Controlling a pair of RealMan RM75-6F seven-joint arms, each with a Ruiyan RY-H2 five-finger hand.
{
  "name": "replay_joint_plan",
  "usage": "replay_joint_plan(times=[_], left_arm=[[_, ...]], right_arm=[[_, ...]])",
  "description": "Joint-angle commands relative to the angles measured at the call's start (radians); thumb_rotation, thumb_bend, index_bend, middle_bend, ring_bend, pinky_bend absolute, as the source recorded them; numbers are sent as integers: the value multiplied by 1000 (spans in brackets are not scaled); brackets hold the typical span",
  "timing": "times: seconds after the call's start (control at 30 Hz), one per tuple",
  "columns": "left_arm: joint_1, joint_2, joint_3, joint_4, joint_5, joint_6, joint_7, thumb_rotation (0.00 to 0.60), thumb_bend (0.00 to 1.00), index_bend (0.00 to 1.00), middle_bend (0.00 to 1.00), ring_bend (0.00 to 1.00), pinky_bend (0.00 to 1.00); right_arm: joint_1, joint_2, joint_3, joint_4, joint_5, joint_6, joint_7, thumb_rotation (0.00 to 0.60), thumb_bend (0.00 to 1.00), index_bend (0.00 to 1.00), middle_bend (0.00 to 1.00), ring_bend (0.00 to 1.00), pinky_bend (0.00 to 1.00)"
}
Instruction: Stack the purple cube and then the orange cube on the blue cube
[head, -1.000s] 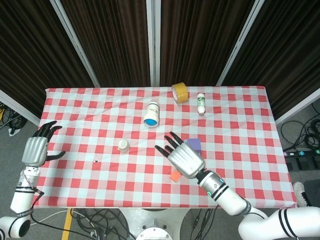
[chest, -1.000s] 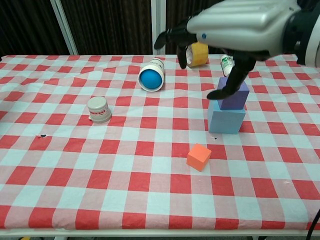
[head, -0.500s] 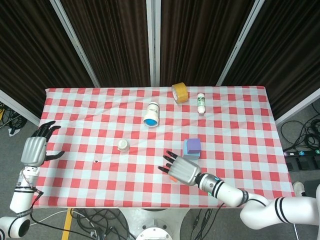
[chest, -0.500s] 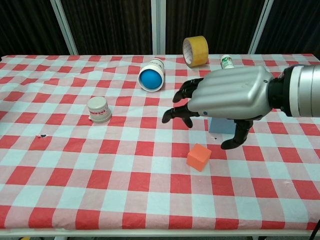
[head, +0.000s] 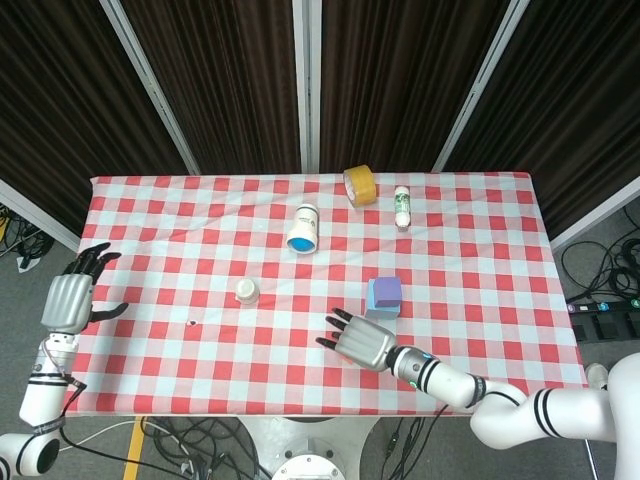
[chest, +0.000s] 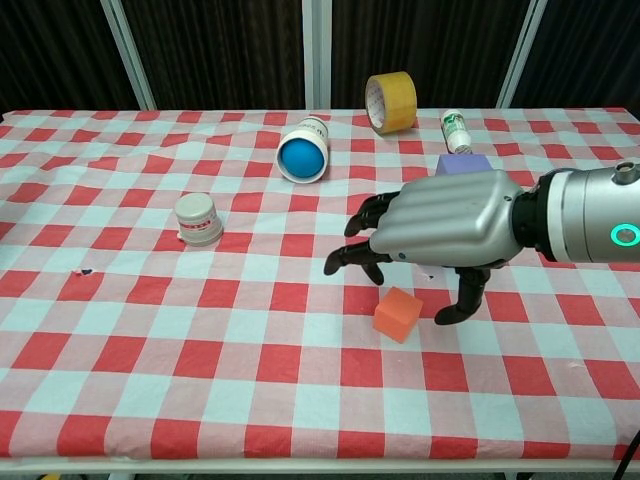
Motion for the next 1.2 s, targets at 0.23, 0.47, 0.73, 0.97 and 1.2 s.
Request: replay_joint_plan(times=[0.23, 0.47, 0.73, 0.97, 1.2], left_arm=[[1, -3, -1, 8, -5, -4, 0, 600, 112, 278, 240, 163, 288], [1, -7, -3, 18, -12, -12, -2, 600, 111, 278, 240, 163, 288], [0, -15, 0, 35, -18, -29, -9, 600, 111, 278, 240, 163, 287], [0, -21, -1, 51, -25, -42, -20, 600, 112, 278, 240, 163, 288], [0, -25, -3, 60, -29, -47, -25, 600, 111, 278, 240, 163, 288]], right_arm=[[11, -36, 8, 55, -19, -33, 38, 600, 121, 103, 339, 68, 0], [15, -60, 9, 90, -31, -50, 59, 600, 122, 105, 350, 76, 0], [10, -80, 9, 124, -39, -50, 76, 600, 138, 118, 379, 94, 0], [3, -97, 9, 148, -48, -47, 90, 600, 156, 136, 405, 111, 0], [2, -115, 17, 167, -66, -42, 113, 600, 172, 155, 426, 128, 0]])
